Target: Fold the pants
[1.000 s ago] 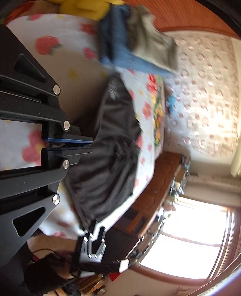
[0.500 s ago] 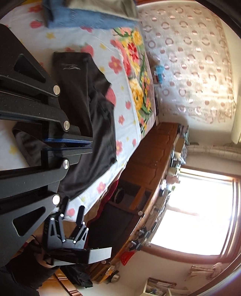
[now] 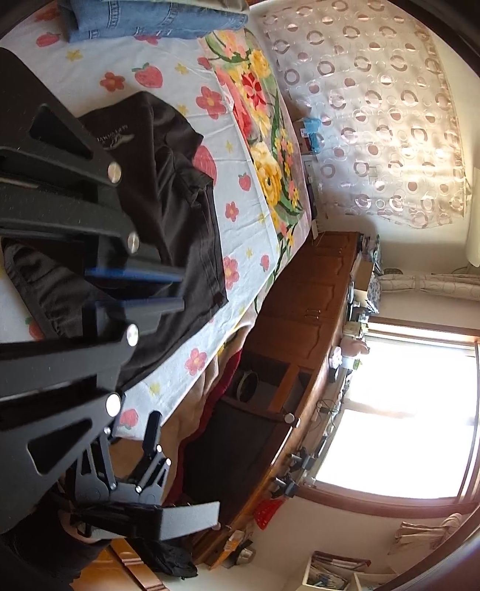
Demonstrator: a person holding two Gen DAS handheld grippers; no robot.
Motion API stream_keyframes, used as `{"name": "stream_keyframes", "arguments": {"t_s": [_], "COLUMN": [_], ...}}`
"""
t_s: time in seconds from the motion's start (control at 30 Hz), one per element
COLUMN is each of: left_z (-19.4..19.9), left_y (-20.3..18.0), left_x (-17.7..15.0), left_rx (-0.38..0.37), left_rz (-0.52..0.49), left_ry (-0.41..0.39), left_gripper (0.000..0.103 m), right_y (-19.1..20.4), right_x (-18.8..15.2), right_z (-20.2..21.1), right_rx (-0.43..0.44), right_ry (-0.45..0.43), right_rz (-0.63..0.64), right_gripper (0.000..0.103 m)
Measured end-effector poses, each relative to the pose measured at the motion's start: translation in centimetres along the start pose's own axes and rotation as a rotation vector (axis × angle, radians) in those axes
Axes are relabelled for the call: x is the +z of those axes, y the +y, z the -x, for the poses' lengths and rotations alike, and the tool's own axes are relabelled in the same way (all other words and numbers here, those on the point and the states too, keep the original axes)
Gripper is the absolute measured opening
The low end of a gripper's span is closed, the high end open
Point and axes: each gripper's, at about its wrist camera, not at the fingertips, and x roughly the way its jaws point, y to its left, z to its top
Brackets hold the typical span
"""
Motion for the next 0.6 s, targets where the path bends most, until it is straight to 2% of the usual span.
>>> {"name": "stream_keyframes", "arguments": {"t_s": [0.03,0.07,0.17,0.27,0.33,0.43,0.6], "left_z": [0.1,0.3,0.9,1.3,1.3,0.7,-0.8], "left_y": [0.0,0.2,1.0,2.0,2.9,4.3,5.9], "left_x": [-0.1,-0.2,-0.8,-1.7,-2.7,-4.6,-7.5], "left_rx": [0.009,0.022,0.052,0.086,0.1,0.141,0.158], "left_rz": [-0.004,-0.006,0.002,0.011,0.025,0.053,0.096], "left_ry": [-0.005,-0.015,-0.026,-0.026,-0.014,0.024,0.098], "left_gripper": [0.045,0.061,0.076,0.08,0.08,0.08,0.08], "right_y": [-0.1,-0.1,-0.2,-0.1,0.0,0.3,1.1], "right_x": [0.0,0.0,0.1,0.2,0.2,0.6,1.7], "right_z": [0.0,0.0,0.0,-0.2,-0.4,-0.8,-1.5], "right_rx": [-0.001,-0.001,-0.003,0.001,0.01,0.031,0.09], "right_ry": [-0.001,-0.002,-0.006,-0.008,-0.005,-0.001,0.0], "right_rz": [-0.001,-0.001,-0.004,-0.002,0.002,0.011,0.024], "right_gripper": [0.061,0.061,0.061,0.059,0.053,0.044,0.034]}}
